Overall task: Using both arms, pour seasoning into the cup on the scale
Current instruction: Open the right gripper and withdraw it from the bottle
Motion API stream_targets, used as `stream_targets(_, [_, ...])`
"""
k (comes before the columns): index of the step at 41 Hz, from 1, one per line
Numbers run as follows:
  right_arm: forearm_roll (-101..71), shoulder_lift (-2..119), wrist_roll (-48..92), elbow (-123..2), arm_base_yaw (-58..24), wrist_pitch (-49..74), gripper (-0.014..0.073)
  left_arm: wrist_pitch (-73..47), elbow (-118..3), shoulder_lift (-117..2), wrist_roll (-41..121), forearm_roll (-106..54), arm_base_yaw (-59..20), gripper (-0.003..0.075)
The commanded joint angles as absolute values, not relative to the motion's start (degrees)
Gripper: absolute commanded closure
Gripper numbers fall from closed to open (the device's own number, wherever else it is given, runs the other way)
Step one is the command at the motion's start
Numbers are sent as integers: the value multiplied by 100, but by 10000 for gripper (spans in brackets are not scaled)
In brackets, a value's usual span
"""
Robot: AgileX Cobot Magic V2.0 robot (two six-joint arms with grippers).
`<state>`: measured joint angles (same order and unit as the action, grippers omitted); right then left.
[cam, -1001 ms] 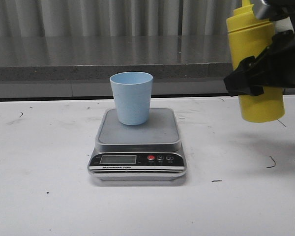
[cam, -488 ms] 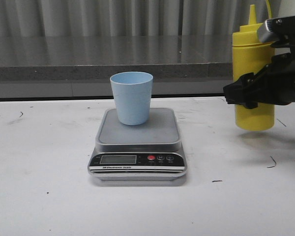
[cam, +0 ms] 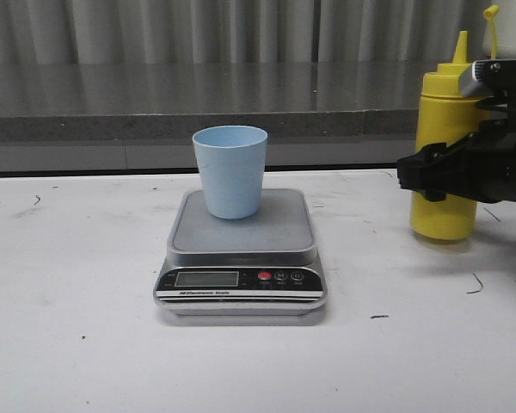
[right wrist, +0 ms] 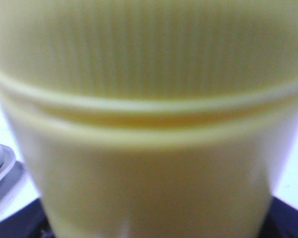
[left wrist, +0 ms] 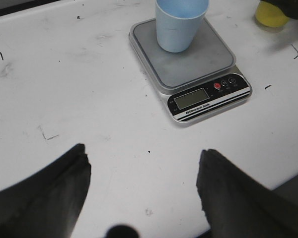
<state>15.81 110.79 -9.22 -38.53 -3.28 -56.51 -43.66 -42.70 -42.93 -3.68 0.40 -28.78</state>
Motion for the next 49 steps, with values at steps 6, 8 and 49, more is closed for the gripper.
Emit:
stream_targets(6, [1480, 10910, -882, -4016, -288, -6416, 47, -3992, -4416, -4274, -374, 31, -2923, 262])
stream_targets(8, [1474, 10910, -882, -4016, -288, -6466, -10, -3992, -4416, -4274, -374, 31, -2923, 262])
stream_targets(49, [1441, 7143, -2093, -2584, -563, -241, -61, -3992, -4416, -4274, -374, 31, -2923, 262])
